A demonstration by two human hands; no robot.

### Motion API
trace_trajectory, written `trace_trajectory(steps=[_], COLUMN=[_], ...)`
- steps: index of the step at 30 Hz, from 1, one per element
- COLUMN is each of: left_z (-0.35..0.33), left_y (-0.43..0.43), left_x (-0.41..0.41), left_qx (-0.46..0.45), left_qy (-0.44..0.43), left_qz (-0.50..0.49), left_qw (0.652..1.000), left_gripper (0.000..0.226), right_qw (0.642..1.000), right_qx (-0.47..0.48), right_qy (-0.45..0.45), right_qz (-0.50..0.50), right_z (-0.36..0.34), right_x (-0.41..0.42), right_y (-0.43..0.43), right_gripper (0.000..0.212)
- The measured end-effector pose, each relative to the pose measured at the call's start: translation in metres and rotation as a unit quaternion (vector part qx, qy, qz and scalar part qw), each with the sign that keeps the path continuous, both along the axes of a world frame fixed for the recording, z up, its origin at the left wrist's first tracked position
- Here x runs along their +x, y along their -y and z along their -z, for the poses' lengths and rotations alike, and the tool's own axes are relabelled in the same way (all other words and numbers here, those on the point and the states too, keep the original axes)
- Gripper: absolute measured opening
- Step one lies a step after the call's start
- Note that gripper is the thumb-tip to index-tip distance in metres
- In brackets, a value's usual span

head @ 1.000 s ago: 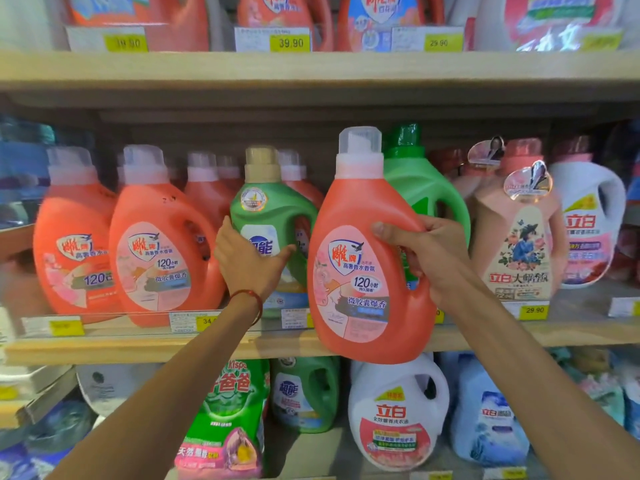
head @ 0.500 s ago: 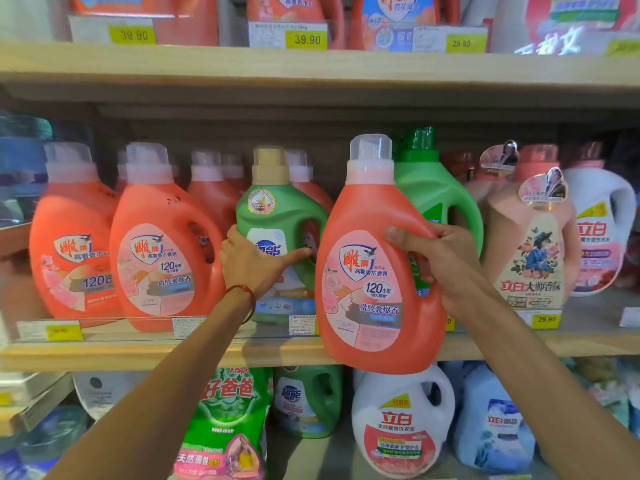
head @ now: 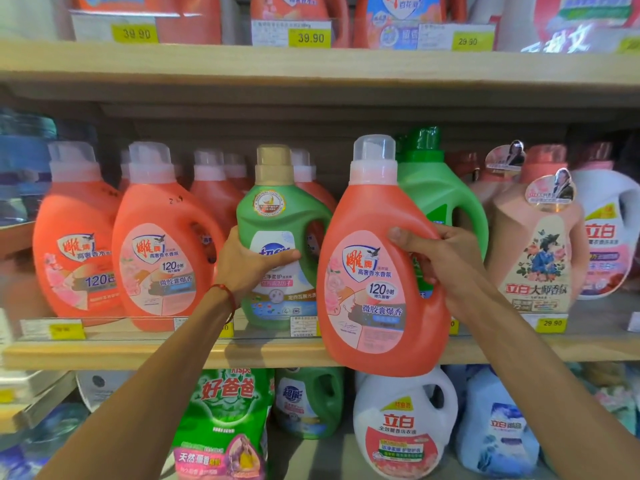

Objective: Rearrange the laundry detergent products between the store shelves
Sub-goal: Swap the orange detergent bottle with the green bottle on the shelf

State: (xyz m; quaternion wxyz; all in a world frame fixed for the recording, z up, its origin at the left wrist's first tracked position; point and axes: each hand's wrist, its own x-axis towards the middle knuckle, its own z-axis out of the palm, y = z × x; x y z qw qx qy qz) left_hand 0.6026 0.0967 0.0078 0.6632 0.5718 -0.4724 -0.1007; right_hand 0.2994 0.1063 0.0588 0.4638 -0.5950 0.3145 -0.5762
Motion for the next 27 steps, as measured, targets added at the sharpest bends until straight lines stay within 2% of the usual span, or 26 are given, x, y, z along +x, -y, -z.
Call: trace_trajectory(steps=[7,12,17,22,27], left_z=[-0.002,0.002,0.002,0.000,-0.020], left_y=[-0.001,-0.006,-0.014,-0.019,-0.022], left_x=[0.009,-0.003,-0.013,-0.021,-0.030], left_qx=[0.000,-0.012,-0.027,-0.062,-0.101], left_qy=[-0.026,0.021,0.025,0.066,0.081], left_qz=[0.058,0.003,-0.119,-0.135,-0.161], left_qw=[0.998,1.000,0.992,0.987,0.979], left_gripper=[0.100,0.081,0.088,0.078,0.077], right_qw=[1.000,1.000,1.000,0.997,0.996], right_qx=[-0.004,-0.010,-0.019,-0.038,-0.040], right_qy=[0.008,0.006,0.012,0.045,0.051], right_qz=[-0.003,0.009,-0.015,-0.057,-0.056], right_z=[0.001,0.003,0.005,0.006,0.007], right_x=[0.002,0.001,-0.001,-0.004,-0.004], right_y=[0.004,0.005,0.000,-0.007,-0.008], right_gripper=[0.035,0.043,0.031,0.015,0.022])
